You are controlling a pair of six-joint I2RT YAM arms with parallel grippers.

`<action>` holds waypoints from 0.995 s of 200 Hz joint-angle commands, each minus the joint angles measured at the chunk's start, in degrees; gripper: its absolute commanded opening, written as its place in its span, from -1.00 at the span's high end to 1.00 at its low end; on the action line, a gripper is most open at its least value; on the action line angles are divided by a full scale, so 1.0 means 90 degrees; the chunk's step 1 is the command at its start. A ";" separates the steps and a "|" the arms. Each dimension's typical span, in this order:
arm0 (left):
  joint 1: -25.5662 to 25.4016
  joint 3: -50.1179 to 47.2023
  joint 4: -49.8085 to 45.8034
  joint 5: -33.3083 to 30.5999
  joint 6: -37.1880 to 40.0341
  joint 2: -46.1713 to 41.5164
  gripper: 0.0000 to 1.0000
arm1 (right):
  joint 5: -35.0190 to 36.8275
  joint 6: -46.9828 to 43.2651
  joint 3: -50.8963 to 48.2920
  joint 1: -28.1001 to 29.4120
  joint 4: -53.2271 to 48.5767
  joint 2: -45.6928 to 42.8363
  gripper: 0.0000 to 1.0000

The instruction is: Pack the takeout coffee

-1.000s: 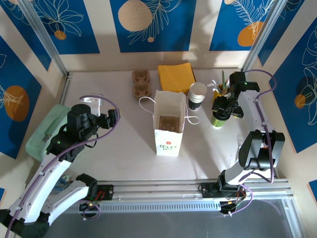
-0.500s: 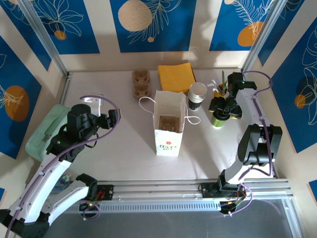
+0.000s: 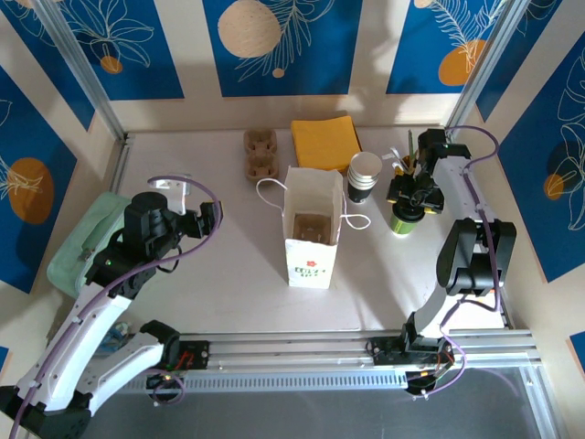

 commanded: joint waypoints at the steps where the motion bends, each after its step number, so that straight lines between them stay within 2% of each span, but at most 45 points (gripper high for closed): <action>1: -0.0024 -0.0013 0.0145 0.0046 0.0083 -0.0119 -0.71 | 0.0075 -0.0064 0.0249 -0.0031 -0.0246 0.0115 -0.75; 59: -0.0024 -0.0004 0.0128 0.0016 0.0092 -0.0109 -0.71 | 0.0034 -0.0056 0.0194 -0.0041 -0.0285 0.0156 -0.64; 170: -0.0024 -0.0013 0.0086 -0.0008 0.0090 -0.0105 -0.71 | -0.0047 -0.0134 0.0287 -0.0060 -0.0527 0.0500 -0.61; 199: -0.0024 -0.0010 0.0071 -0.0014 0.0083 -0.0109 -0.72 | 0.0001 -0.0150 0.0347 -0.0050 -0.0628 0.0626 -0.55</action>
